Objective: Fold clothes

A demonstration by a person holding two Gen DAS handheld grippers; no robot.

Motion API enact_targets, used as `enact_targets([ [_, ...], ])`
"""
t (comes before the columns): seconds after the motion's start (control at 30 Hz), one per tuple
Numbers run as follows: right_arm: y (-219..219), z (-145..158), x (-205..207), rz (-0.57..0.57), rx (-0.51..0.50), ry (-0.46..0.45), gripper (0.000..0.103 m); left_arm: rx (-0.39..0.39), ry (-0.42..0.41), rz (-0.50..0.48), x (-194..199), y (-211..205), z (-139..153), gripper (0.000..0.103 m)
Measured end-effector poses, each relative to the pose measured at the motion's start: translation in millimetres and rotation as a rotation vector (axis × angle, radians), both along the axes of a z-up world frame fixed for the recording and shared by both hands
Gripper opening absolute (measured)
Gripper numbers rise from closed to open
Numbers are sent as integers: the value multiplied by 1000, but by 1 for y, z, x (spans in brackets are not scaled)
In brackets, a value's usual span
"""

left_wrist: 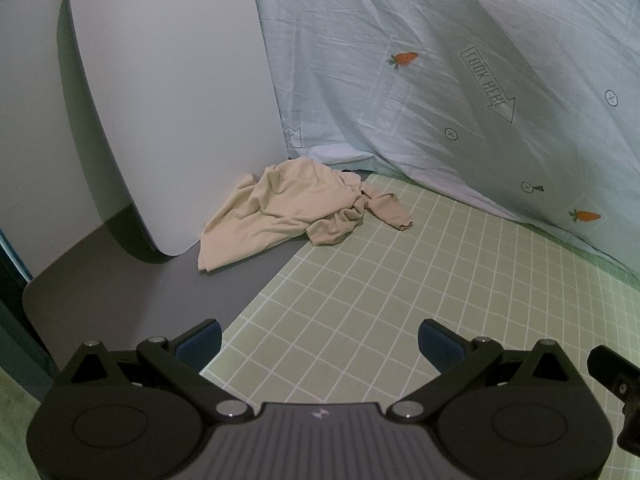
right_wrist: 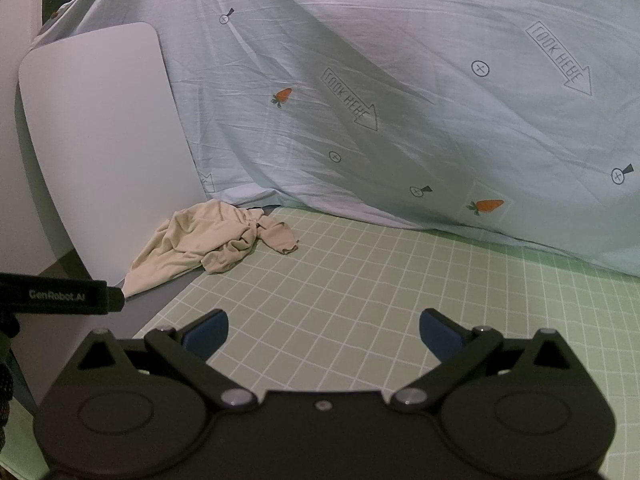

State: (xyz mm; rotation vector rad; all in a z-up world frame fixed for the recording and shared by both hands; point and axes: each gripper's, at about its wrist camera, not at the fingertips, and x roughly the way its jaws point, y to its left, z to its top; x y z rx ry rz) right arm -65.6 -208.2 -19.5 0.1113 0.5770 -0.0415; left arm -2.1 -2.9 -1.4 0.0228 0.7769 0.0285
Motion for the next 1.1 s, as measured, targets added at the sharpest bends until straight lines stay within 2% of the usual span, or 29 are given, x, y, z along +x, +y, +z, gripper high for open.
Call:
enact_targets([
  [1.1,2,-1,-2,-12,3,4,103,5,4,-1,0,0,1,103],
])
